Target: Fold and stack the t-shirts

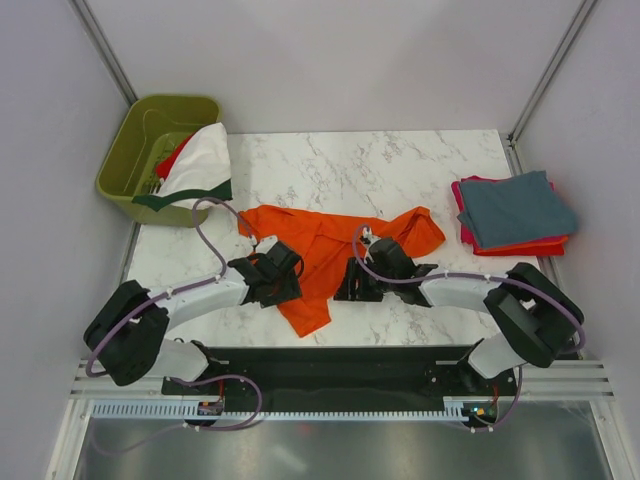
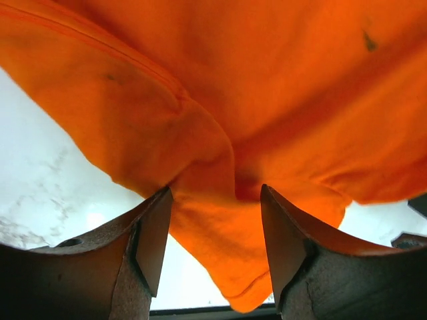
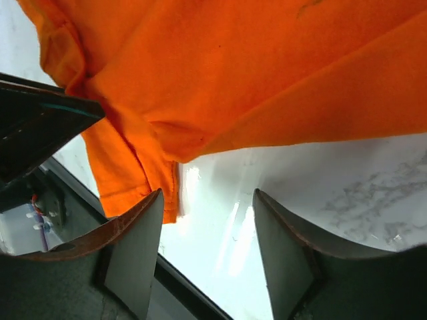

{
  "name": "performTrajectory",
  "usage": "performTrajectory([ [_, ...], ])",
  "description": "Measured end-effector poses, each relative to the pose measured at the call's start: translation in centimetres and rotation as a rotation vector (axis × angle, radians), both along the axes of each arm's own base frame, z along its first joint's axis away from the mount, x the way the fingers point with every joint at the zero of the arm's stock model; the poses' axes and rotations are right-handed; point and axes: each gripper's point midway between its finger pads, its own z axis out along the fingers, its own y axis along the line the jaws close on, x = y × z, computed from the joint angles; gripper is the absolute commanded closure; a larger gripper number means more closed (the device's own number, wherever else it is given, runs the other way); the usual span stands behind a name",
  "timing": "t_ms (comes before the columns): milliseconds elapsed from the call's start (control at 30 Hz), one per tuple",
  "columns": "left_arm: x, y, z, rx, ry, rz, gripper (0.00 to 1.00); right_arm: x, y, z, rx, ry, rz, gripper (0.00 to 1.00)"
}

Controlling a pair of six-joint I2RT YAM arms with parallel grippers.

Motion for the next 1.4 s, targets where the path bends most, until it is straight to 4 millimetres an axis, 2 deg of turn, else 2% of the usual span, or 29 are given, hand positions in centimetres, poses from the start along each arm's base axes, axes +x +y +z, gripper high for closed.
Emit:
performTrajectory([
  [67,0.5,0.8,-0.3,-0.007,0.008,0.03,0.37,0.4,0.2,-0.7,-0.011,0.017,-0.015,0.4],
  [233,1.7,1.8,-0.3,-0.018,-0.011,0.073,0.37,3.2,0.7,-1.1,-0.043,-0.02,-0.094,0.51],
  [300,1.9,2.2,-0.3,-0.026,-0.018,0.088,0.37,4.5,0.4,-1.2,-0.056,-0.036,-0.138,0.74],
  [333,2.1,2.6,-0.3,-0.029,-0.021,0.101,0.37,5.2,0.0,-1.5,-0.067,-0.038,-0.168,0.92],
  [367,2.3,2.9,-0.3,-0.031,-0.024,0.112,0.38,5.9,-0.5,-1.8,-0.08,-0.042,-0.195,0.99],
  [433,2.6,3.5,-0.3,-0.04,-0.033,0.134,0.39,7.4,-1.6,-2.1,-0.083,-0.03,-0.258,1.0],
  [500,2.6,3.9,-0.3,-0.049,-0.038,0.146,0.47,8.7,-2.7,-2.1,-0.094,-0.043,-0.308,1.0],
  [533,2.5,4.2,-0.4,-0.046,-0.038,0.149,0.51,9.2,-3.2,-2.1,-0.101,-0.049,-0.328,1.0],
  [567,2.1,4.7,-0.6,-0.043,-0.037,0.154,0.6,9.5,-3.6,-2.1,-0.11,-0.056,-0.345,1.0],
  [733,0.9,6.3,-0.3,-0.055,-0.068,0.179,0.84,10.7,-5.6,-2.0,-0.17,-0.097,-0.408,1.0],
  [867,0.5,6.8,1.3,-0.105,-0.137,0.189,0.86,11.3,-6.5,-2.0,-0.198,-0.116,-0.437,1.0],
  [933,0.6,6.8,2.5,-0.133,-0.174,0.194,0.86,11.5,-6.8,-2.0,-0.206,-0.123,-0.445,1.0],
  [1067,0.6,6.6,3.3,-0.164,-0.194,0.193,0.66,11.6,-6.8,-1.9,-0.206,-0.128,-0.445,1.0],
  [1233,-0.8,4.9,2.9,-0.201,-0.135,0.129,0.44,11.7,-6.8,-1.9,-0.206,-0.131,-0.443,1.0],
  [1400,-3.5,1.4,2.9,-0.237,-0.088,0.005,0.43,11.6,-6.8,-1.9,-0.206,-0.131,-0.438,1.0],
])
